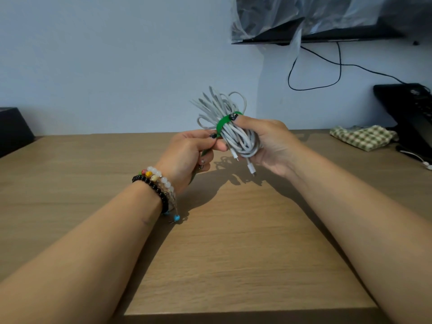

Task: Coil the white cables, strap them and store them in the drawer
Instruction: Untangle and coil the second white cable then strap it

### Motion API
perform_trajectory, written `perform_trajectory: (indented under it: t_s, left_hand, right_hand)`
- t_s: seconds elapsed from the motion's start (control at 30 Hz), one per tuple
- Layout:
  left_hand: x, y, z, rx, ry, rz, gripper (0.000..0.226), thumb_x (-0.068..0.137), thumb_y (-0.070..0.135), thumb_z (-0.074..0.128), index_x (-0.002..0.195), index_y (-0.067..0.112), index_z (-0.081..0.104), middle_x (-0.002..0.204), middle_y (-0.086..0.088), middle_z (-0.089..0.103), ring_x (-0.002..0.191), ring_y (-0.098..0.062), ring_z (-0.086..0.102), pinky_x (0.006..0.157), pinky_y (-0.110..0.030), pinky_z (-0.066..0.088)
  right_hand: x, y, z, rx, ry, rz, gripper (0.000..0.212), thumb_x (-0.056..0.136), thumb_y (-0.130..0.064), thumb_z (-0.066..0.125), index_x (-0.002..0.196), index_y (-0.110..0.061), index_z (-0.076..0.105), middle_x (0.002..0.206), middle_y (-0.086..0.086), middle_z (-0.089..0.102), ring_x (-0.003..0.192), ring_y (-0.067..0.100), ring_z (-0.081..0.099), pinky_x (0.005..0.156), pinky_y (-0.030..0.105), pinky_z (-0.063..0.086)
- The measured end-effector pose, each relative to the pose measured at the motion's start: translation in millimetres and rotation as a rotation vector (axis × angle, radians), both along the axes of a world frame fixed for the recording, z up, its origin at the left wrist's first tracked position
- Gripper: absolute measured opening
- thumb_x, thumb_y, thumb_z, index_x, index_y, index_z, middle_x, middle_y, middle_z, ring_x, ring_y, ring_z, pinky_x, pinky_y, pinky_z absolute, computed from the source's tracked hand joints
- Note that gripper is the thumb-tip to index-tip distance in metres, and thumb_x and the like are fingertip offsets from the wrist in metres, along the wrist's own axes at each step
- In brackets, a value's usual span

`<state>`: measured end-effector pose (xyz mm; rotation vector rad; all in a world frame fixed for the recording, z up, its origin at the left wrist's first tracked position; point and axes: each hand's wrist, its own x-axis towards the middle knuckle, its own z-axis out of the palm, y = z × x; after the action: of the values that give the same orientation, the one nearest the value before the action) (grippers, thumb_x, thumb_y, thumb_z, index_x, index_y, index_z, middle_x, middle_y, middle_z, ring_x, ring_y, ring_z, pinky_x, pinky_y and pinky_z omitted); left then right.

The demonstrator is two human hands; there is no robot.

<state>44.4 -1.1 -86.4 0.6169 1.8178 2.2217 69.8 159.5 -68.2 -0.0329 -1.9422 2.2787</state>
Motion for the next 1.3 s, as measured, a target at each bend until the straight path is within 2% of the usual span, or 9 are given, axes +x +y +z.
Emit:
perform_trajectory:
  t_s: [0.13, 0.37, 0.6, 0.7, 0.8, 0.93, 1.07, 1.2, 1.3]
  left_hand:
    - [-2, -1, -3, -0.102, 0.049, 0.051, 0.027, 0.093, -0.009, 0.042, 0.102, 0.001, 0.065, 0.063, -0.001, 0.061, 0.041, -0.007, 0.027, 0.043, -0.018, 0.022]
    - [-1, -1, -5, -0.197, 0.107, 0.093, 0.026, 0.093, -0.004, 0.05, 0.08, 0.008, 0.068, 0.068, -0.006, 0.063, 0.044, -0.008, 0.031, 0.045, -0.02, 0.025]
    - [-2, -2, -5, -0.219, 0.146, 0.092, 0.022, 0.095, 0.001, 0.049, 0.092, 0.004, 0.07, 0.06, 0.001, 0.06, 0.044, -0.007, 0.032, 0.044, -0.018, 0.028]
    - [-2, -2, -5, -0.214, 0.15, 0.106, 0.024, 0.095, 0.0, 0.049, 0.085, 0.006, 0.07, 0.064, -0.002, 0.061, 0.045, -0.007, 0.032, 0.045, -0.019, 0.028]
    - [-3, -2, -5, -0.191, 0.144, 0.116, 0.024, 0.095, -0.001, 0.048, 0.091, 0.005, 0.071, 0.06, 0.0, 0.059, 0.045, -0.008, 0.03, 0.045, -0.018, 0.026]
    - [-3, -1, -6, -0.204, 0.152, 0.131, 0.022, 0.095, 0.0, 0.05, 0.089, 0.004, 0.07, 0.058, 0.001, 0.059, 0.044, -0.008, 0.031, 0.044, -0.019, 0.027]
    - [-2, 1, -8, -0.24, 0.157, 0.218, 0.026, 0.092, 0.0, 0.053, 0.07, 0.003, 0.067, 0.067, -0.013, 0.055, 0.045, -0.011, 0.031, 0.047, -0.024, 0.026]
    - [-2, 2, -11, -0.252, 0.149, 0.236, 0.035, 0.091, 0.0, 0.054, 0.059, 0.008, 0.065, 0.064, -0.013, 0.055, 0.045, -0.012, 0.03, 0.045, -0.023, 0.025]
    - [-3, 1, -13, -0.252, 0.122, 0.234, 0.035, 0.091, 0.0, 0.055, 0.058, 0.007, 0.065, 0.057, -0.007, 0.053, 0.044, -0.011, 0.029, 0.042, -0.02, 0.024]
  right_hand:
    - [-1, 5, 0, 0.008, 0.054, -0.024, 0.029, 0.081, -0.011, 0.072, 0.103, 0.007, 0.067, 0.086, 0.015, 0.073, 0.072, 0.022, 0.068, 0.065, 0.031, 0.057]
    - [1, 16, 1, 0.038, 0.07, 0.024, 0.025, 0.078, -0.007, 0.073, 0.102, 0.001, 0.069, 0.085, 0.012, 0.073, 0.072, 0.019, 0.07, 0.062, 0.026, 0.056]
    - [-4, 15, -2, 0.141, 0.115, -0.1, 0.019, 0.077, -0.009, 0.077, 0.095, -0.008, 0.073, 0.092, 0.011, 0.075, 0.087, 0.025, 0.071, 0.086, 0.039, 0.056]
    - [-4, 14, -3, 0.203, 0.159, -0.162, 0.02, 0.078, -0.008, 0.076, 0.097, -0.008, 0.073, 0.089, 0.009, 0.075, 0.082, 0.02, 0.071, 0.081, 0.033, 0.058]
    - [-3, 13, -2, 0.219, 0.186, -0.191, 0.021, 0.077, -0.007, 0.077, 0.097, -0.009, 0.072, 0.086, 0.005, 0.075, 0.077, 0.014, 0.071, 0.072, 0.026, 0.057]
    - [-4, 9, -4, 0.435, 0.238, -0.299, 0.02, 0.075, -0.016, 0.081, 0.089, -0.022, 0.068, 0.085, -0.008, 0.07, 0.074, 0.004, 0.067, 0.07, 0.019, 0.055]
    - [-1, 2, -8, 0.713, 0.345, -0.369, 0.025, 0.076, -0.028, 0.08, 0.096, -0.029, 0.064, 0.088, -0.02, 0.061, 0.083, 0.0, 0.06, 0.075, 0.016, 0.048]
    - [-2, -2, -7, 0.707, 0.363, -0.29, 0.017, 0.09, -0.032, 0.065, 0.105, -0.026, 0.071, 0.099, -0.009, 0.063, 0.098, 0.01, 0.06, 0.087, 0.028, 0.048]
    - [-2, -1, -5, 0.605, 0.325, -0.224, 0.019, 0.094, -0.022, 0.06, 0.108, -0.026, 0.073, 0.107, -0.003, 0.066, 0.1, 0.009, 0.062, 0.089, 0.025, 0.051]
